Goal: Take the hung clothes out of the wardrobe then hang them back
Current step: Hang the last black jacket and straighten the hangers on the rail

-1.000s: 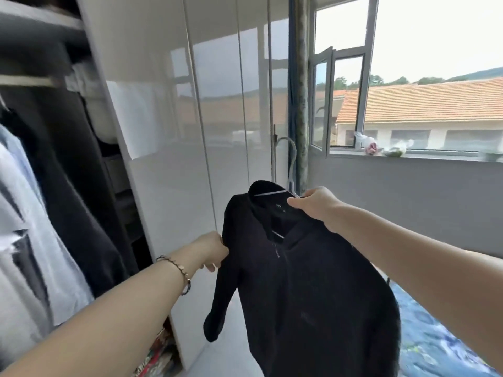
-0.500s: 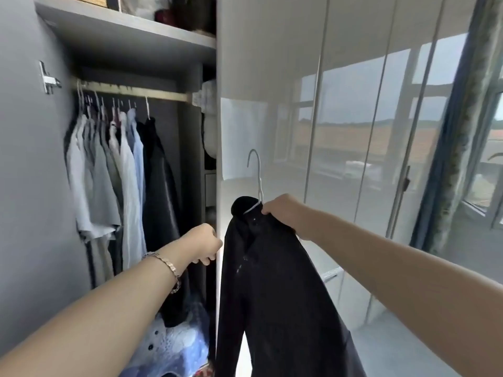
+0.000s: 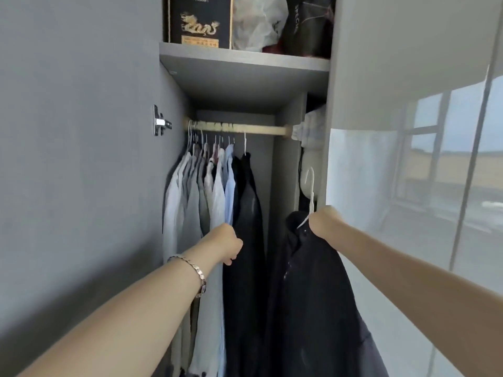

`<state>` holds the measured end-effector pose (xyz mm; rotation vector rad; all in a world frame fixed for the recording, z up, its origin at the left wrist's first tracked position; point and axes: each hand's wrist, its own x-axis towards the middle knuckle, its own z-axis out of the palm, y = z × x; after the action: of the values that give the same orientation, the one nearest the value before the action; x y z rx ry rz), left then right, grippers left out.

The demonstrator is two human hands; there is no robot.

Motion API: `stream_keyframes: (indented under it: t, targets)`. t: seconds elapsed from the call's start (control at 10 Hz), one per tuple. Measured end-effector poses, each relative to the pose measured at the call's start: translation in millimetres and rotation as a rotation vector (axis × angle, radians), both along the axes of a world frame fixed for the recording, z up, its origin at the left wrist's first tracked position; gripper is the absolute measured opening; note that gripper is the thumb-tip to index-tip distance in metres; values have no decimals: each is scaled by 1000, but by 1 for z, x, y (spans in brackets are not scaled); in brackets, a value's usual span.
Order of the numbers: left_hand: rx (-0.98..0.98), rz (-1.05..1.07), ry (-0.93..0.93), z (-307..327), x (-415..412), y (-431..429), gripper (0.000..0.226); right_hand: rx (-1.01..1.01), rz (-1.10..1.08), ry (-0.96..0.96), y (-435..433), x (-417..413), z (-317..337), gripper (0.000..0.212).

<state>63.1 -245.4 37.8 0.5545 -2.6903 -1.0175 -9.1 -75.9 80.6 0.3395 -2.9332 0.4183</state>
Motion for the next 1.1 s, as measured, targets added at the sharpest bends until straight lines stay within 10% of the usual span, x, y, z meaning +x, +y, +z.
stream_keyframes:
  t: [0.1,0.3,0.5,0.6,0.9,1.1]
  targets:
    - [6,6,21,19,-32,-23,24,-412,-100,-215,-14,-39,25,27]
    - [-144,8,269,73,-93,-60,25,36,6,113,-56,-103,104,24]
    - [-376,13,406,114,-133,-83,14,-155,107,318,-110,-163,154,38]
    - [-387,18,467,124,-156,-96,13,-655,104,228,-139,-220,171,34]
    - [-385,116,543,128,-206,-134,13,-583,31,101,-188,-310,87,34]
    - [-416,77,619,119,-218,-121,16,-349,54,668,-183,-313,63,32]
